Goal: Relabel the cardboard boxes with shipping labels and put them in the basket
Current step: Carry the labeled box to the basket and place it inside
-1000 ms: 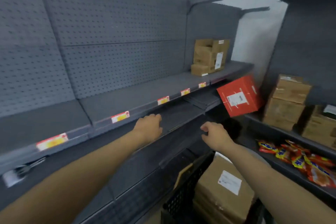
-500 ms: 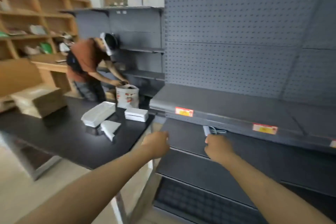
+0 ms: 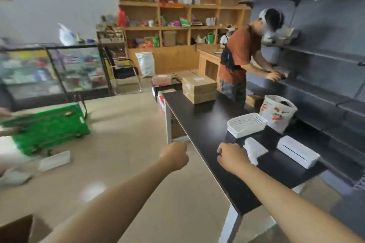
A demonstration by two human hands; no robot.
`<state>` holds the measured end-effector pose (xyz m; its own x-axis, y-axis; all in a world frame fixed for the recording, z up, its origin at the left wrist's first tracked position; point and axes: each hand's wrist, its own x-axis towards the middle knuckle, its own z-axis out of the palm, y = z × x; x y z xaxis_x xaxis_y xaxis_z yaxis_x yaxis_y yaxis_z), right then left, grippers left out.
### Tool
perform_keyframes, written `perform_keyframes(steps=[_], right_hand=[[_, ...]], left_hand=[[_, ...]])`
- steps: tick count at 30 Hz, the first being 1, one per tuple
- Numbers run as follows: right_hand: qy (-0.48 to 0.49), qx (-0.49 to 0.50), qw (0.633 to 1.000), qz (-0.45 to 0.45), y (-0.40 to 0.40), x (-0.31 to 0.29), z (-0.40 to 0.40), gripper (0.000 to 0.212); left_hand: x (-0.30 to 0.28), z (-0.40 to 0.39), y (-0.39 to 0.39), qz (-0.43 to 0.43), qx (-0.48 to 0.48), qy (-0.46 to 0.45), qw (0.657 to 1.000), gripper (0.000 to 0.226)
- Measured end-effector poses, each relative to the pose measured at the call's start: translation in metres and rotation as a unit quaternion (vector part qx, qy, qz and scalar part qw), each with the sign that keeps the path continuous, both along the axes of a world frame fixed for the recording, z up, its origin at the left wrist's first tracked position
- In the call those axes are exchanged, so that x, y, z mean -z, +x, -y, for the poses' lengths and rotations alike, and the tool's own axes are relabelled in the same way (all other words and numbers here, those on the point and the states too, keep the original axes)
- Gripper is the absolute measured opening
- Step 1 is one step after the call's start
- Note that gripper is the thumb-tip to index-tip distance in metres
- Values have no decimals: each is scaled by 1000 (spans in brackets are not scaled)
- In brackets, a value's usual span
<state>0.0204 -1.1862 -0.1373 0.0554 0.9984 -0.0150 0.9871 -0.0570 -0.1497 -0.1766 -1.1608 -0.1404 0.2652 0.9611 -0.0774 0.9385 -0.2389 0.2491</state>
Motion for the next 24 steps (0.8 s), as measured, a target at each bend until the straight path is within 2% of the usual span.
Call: perform_keyframes(steps=[4,10,14,19,24], right_hand=[[6,-87,996,-2,-55,2,-87,26],[5,-164,986,14,-134,7,-198,28],[-16,-210,977,19,-191,27,-251,29],[-10,-254,967,14,-263,47,-332,30],[-53,-252,966,10,-314,46,-411,31]], left_hand=[[0,-57,-48,-13,-77,4,997,35],[-4,-130,-120,-29,-164,14,986,34],[18,-158,-163,-25,-204,-23,978,33],[38,-227,-229,-39,-222,-40,974,33],[33,-323,-289,-52,-217,-27,974,32]])
